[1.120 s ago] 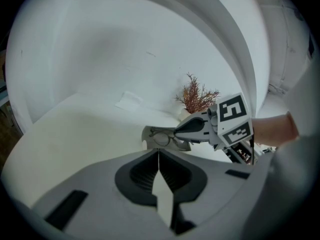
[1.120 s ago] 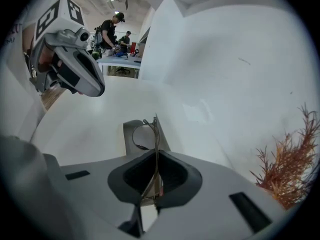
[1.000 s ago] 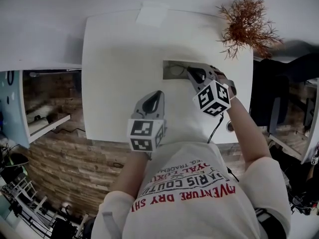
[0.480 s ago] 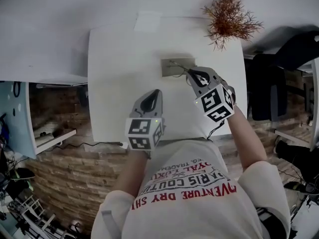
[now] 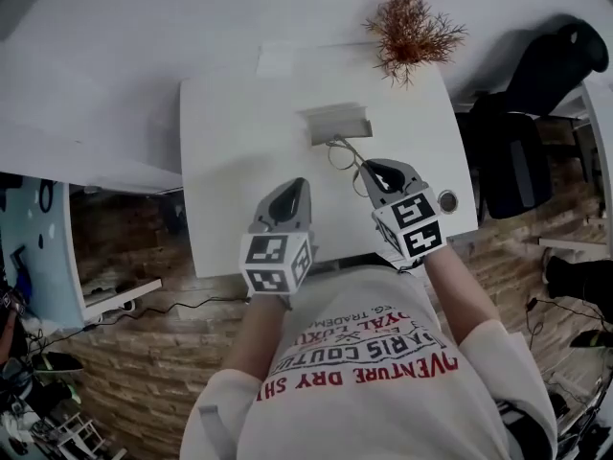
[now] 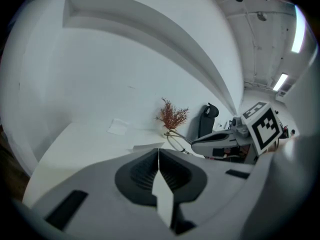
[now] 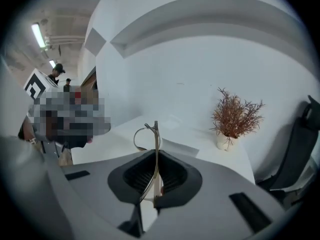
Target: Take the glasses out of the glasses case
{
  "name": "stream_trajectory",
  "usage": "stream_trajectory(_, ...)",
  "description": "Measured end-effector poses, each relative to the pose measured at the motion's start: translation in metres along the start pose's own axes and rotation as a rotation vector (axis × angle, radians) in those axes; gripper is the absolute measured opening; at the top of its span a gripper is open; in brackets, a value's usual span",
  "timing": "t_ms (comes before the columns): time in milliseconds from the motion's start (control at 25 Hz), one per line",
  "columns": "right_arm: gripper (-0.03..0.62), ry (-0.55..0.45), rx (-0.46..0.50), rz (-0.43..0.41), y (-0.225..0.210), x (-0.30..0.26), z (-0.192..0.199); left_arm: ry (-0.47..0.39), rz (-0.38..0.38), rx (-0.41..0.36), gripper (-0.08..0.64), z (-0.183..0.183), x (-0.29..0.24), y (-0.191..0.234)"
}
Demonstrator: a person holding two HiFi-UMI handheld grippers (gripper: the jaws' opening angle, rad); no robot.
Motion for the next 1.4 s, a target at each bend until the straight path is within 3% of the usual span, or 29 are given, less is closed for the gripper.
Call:
stream_trajectory(200,0.028,-0.054,-0.183,-0.016,0.028,0.022,0.008,-0.017,0.023,-0.031,0.009,0.002,0.022,-0.008)
stream_trajectory(280,0.028,-0.066,-0.214,-0.015,0.038,0.028,0.011,-0.024,0.030,-0.042,0.009,0.003,0.030,-0.010)
stream_trajectory(680,0.028,-0.175,-0.280,0.050,0.060,0.051,0.005,-0.040,0.066,-0.070,0.009,0.015,0.054,-0.018)
stream_trajectory(1400,0.028,-0.212,-0.290,0.089,0.082,0.062,-0.003,-0.074,0.089,-0.069,0.009,0.016,0.076,-0.010)
Point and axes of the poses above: the fingertips, and each gripper's own axes: x backward along the fingers, y to its left, z out of its underside, the point moved 2 cm from there along x, backward along the fingers, and after that the axes turned 5 degrees about x, right-handed, at the moved point
